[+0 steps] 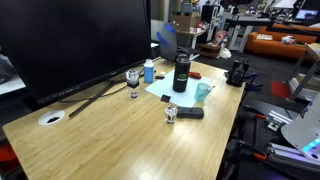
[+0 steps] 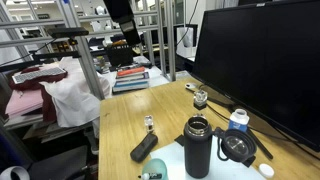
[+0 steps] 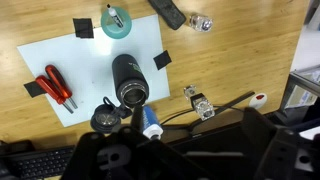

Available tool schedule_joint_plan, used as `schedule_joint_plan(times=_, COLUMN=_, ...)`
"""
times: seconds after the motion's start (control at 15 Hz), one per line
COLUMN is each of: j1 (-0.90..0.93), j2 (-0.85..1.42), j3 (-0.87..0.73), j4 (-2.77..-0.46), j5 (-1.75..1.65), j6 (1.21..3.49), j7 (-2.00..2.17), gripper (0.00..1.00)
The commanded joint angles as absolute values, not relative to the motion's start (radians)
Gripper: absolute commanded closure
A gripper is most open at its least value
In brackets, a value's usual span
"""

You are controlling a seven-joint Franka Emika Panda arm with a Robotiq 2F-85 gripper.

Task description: Move the black object

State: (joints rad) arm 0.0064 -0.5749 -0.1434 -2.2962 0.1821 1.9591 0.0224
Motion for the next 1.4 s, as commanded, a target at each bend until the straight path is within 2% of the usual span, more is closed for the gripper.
schedule_joint_plan(times=0.0, j1=-0.018, j2=-0.572, j3=-0.125, j4=-2.293, j5=0.195, j6=1.955, j7=0.012, gripper=0.00)
schedule_joint_plan(times=0.6, j1=-0.017, j2=-0.572, j3=-0.122, j4=-2.293, j5=0.194, j6=1.955, j7=0.012, gripper=0.00)
schedule_joint_plan(times=1.2, j1=0.116, j2=-0.399, j3=-0.045, j4=-2.382, j5=0.230, j6=1.842, j7=-0.201, gripper=0.00)
schedule_joint_plan(times=1.33, j1=0.101, j2=-0.404, j3=-0.024, j4=-2.399, j5=0.231, j6=1.879, j7=-0.135, gripper=0.00)
